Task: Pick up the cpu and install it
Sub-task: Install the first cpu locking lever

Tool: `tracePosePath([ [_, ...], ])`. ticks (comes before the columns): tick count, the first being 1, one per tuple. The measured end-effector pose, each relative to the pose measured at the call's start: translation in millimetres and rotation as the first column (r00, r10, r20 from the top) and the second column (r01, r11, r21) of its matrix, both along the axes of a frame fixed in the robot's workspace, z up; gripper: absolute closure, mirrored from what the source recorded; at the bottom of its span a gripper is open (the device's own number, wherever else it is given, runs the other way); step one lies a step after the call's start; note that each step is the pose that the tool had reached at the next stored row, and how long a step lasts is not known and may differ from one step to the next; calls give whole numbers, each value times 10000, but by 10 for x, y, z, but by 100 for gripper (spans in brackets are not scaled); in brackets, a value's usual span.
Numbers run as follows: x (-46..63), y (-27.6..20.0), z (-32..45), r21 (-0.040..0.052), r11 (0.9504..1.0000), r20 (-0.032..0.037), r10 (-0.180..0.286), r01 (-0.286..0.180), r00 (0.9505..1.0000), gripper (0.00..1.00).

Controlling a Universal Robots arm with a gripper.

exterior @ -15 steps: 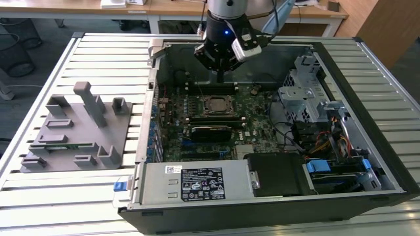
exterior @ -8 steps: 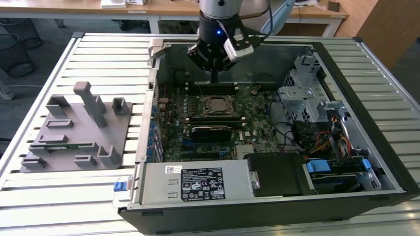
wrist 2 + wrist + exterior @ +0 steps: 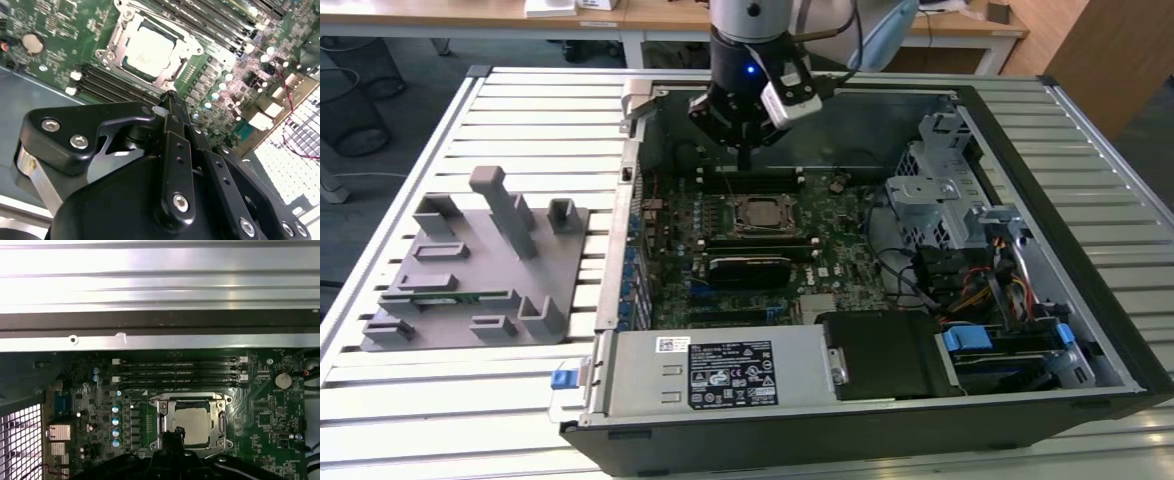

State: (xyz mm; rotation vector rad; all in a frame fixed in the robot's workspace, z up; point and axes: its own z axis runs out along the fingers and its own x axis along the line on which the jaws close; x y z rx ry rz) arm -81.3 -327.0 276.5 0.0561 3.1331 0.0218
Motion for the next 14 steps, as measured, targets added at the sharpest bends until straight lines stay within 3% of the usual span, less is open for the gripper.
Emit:
tracePosePath([
  [14, -118, 0, -6, 1, 10000, 10, 6, -6, 10000, 89],
])
